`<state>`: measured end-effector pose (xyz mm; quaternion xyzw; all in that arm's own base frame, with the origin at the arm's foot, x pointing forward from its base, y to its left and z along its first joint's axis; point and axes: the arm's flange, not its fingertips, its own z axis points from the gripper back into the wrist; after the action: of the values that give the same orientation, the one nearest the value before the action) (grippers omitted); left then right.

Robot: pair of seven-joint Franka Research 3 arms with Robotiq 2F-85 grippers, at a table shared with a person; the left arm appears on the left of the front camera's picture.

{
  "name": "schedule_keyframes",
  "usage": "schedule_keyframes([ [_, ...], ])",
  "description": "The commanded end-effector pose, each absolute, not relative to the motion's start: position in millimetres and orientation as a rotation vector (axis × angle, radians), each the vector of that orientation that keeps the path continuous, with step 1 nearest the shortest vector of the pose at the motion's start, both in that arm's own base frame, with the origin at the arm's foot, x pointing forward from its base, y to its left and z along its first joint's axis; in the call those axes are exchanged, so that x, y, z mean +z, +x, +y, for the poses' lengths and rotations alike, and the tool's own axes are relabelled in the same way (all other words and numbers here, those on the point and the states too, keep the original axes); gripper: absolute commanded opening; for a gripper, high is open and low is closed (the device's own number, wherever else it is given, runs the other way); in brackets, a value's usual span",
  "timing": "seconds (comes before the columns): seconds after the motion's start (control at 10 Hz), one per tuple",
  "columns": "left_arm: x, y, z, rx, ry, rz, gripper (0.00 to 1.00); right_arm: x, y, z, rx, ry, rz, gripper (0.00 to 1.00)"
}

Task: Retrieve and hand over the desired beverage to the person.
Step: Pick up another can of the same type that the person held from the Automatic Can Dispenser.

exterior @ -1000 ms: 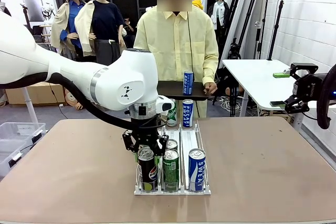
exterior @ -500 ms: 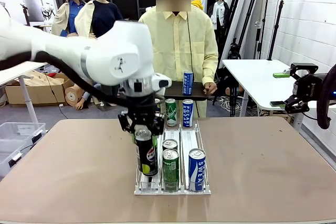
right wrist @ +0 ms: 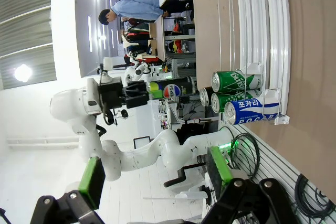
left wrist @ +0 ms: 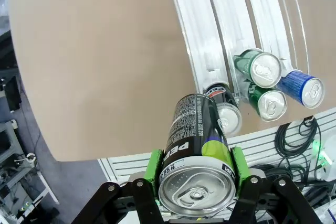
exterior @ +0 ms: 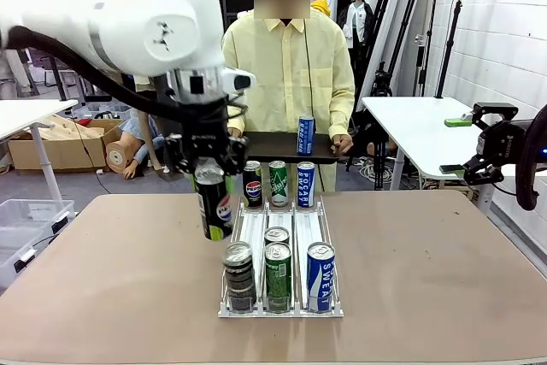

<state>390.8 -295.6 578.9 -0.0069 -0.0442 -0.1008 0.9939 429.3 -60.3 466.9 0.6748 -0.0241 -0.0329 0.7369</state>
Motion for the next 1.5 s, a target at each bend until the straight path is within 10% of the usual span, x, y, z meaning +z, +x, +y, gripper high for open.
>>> schedule_keyframes([
  [0.0,604.4,390.0,-259.4,-0.211,-0.057,-0.078,0.0,467.3,429.3,-59.2,-0.077,1.471,-0.056,1.0],
  [1.4,620.7,402.1,-88.7,-0.162,-0.003,-0.073,0.0,467.3,429.3,-59.2,-0.077,1.471,-0.056,1.0],
])
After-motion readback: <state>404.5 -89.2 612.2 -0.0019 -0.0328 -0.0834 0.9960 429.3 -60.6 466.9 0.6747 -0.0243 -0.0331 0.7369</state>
